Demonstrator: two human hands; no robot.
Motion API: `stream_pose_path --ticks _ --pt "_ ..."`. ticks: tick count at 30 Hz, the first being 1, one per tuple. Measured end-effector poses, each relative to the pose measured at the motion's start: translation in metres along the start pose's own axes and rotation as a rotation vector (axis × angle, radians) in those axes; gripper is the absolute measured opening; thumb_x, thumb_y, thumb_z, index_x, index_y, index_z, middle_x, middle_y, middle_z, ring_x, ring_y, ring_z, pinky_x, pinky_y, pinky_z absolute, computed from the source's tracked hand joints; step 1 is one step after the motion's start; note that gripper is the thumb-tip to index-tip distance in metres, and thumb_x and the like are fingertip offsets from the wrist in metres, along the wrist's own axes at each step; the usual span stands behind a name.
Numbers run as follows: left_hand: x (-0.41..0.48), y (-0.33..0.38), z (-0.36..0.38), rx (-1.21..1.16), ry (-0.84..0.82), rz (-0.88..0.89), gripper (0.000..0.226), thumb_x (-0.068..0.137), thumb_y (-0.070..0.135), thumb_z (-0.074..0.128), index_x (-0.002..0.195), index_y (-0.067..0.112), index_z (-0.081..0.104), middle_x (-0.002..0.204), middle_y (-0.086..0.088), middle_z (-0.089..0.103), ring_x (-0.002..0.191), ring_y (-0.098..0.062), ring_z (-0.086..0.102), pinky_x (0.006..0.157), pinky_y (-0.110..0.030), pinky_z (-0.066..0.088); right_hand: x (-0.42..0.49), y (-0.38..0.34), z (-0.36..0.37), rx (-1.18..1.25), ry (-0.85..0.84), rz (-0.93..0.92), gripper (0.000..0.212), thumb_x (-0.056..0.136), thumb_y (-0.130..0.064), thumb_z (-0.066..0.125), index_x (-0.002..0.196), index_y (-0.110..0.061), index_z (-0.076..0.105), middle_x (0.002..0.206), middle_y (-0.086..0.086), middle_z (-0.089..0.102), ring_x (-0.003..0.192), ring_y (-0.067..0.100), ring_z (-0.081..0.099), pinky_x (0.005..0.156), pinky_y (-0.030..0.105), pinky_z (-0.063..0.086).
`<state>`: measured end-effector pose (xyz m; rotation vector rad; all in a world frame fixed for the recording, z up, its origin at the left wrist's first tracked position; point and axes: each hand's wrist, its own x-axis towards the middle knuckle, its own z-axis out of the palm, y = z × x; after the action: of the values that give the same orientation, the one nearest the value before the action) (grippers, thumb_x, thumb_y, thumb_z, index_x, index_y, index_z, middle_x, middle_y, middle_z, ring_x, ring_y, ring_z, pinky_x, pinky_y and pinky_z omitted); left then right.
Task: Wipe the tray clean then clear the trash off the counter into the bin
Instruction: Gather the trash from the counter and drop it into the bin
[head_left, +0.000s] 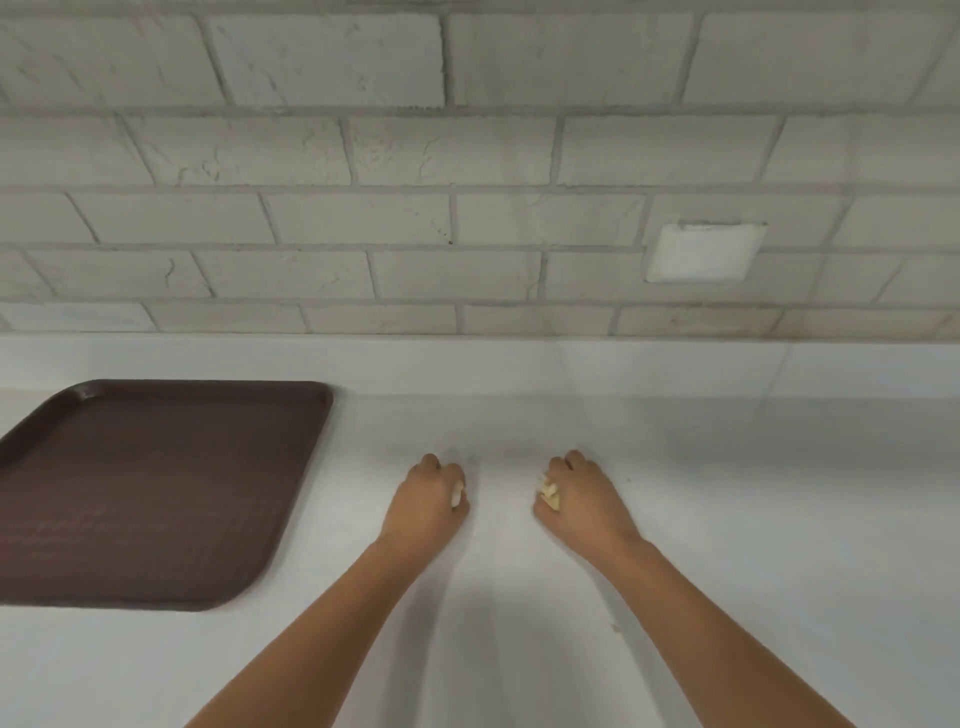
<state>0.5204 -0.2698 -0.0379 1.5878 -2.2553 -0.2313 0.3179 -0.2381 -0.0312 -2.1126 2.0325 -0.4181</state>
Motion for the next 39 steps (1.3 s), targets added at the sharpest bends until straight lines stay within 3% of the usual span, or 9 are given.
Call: stream_pose_path --ticks 6,12,15,19,22,24,28,34,39 --pt "-0.073 0.047 -0.008 -0.241 0.046 -0.031 0.013 0.069 0.011 0.056 0.077 0.015 0.066 0.075 0.000 0.050 0.061 -0.019 0.048 0.056 -0.022 0.035 -0.121 -0.010 -0.005 0.149 0.117 0.141 0.034 0.067 -0.030 0.057 0.095 -0.013 0.065 0.091 0.002 0.053 0.080 0.023 0.056 0.068 0.022 0.040" --pt "-0.124 0.126 -0.020 -0.638 -0.056 -0.083 0.018 0.075 0.007 0.068 0.085 0.022 0.067 0.088 0.007 0.059 0.077 -0.006 0.058 0.063 -0.011 0.039 -0.212 0.013 -0.043 0.532 0.441 0.521 0.013 0.072 -0.010 0.073 0.081 -0.017 0.068 0.088 -0.004 0.055 0.071 0.000 0.057 0.064 0.002 0.037" --pt "-0.145 0.181 -0.019 -0.874 -0.199 -0.146 0.019 0.075 0.003 0.067 0.081 0.022 0.067 0.085 0.008 0.066 0.070 -0.002 0.060 0.063 -0.013 0.047 -0.263 0.034 -0.062 0.743 0.540 0.718 0.019 0.074 -0.010 0.074 0.073 -0.026 0.063 0.087 -0.003 0.060 0.073 0.002 0.057 0.064 0.007 0.039" --pt "-0.182 0.265 -0.011 -1.080 -0.462 -0.134 0.021 0.073 -0.006 0.065 0.075 0.015 0.069 0.076 -0.008 0.069 0.060 -0.012 0.062 0.057 -0.028 0.053 -0.340 0.075 -0.088 0.955 0.603 0.851 0.005 0.079 -0.013 0.071 0.078 -0.016 0.067 0.073 -0.001 0.064 0.065 0.013 0.057 0.058 0.018 0.044" --pt "-0.220 0.334 0.003 -1.119 -0.623 -0.021 0.023 0.076 -0.005 0.064 0.079 0.018 0.070 0.071 -0.003 0.065 0.057 -0.013 0.058 0.051 -0.023 0.049 -0.399 0.111 -0.111 1.000 0.724 0.892 0.005 0.083 -0.011 0.068 0.079 -0.014 0.068 0.070 0.001 0.065 0.058 0.010 0.058 0.053 0.016 0.048" --pt "-0.248 0.381 0.017 -1.116 -0.717 0.043 0.025 0.078 -0.003 0.063 0.086 0.019 0.070 0.067 0.003 0.062 0.051 -0.009 0.053 0.050 -0.021 0.046 -0.438 0.140 -0.123 1.098 0.795 0.894 0.004 0.084 -0.007 0.067 0.082 -0.010 0.068 0.073 0.008 0.067 0.057 0.015 0.060 0.054 0.026 0.053" --pt "-0.307 0.476 0.064 -1.109 -0.843 0.064 0.022 0.081 0.003 0.065 0.089 0.022 0.071 0.066 0.013 0.061 0.049 0.000 0.052 0.053 -0.022 0.047 -0.521 0.214 -0.135 1.145 0.823 0.923 0.008 0.085 -0.004 0.064 0.088 -0.010 0.068 0.074 0.013 0.064 0.056 0.018 0.057 0.047 0.028 0.050" --pt "-0.368 0.584 0.158 -1.010 -0.936 -0.072 0.017 0.080 0.010 0.067 0.077 0.027 0.068 0.059 0.014 0.058 0.049 -0.003 0.049 0.050 -0.019 0.041 -0.627 0.328 -0.117 1.082 0.717 1.128 0.015 0.084 -0.010 0.064 0.083 -0.022 0.072 0.066 -0.002 0.063 0.059 0.013 0.056 0.057 0.030 0.048" --pt "-0.387 0.615 0.260 -0.876 -1.003 -0.307 0.010 0.082 0.016 0.068 0.080 0.025 0.065 0.070 0.002 0.060 0.059 -0.012 0.053 0.059 -0.027 0.044 -0.677 0.407 -0.053 1.009 0.609 1.333 0.008 0.087 -0.023 0.062 0.089 -0.022 0.070 0.078 -0.001 0.067 0.067 0.011 0.061 0.060 0.022 0.050"
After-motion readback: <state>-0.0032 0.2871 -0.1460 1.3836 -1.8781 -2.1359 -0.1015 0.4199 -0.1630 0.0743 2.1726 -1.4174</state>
